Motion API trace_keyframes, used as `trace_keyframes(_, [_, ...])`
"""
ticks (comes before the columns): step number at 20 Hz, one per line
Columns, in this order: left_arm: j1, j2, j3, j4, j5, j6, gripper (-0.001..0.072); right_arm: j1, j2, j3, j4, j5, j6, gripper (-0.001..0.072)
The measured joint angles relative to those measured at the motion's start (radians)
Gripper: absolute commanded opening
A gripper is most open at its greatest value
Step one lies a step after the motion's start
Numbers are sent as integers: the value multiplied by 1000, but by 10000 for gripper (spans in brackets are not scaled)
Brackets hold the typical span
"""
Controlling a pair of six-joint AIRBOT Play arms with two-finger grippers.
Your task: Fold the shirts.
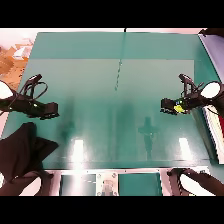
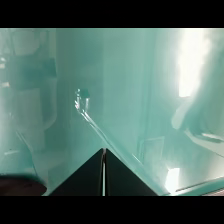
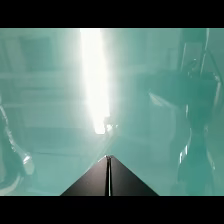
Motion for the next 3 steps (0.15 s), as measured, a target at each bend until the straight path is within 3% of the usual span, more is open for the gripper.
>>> trace_keyframes(3, [0, 4, -5, 2, 9, 0, 28, 4, 1, -3, 2, -2, 0, 13])
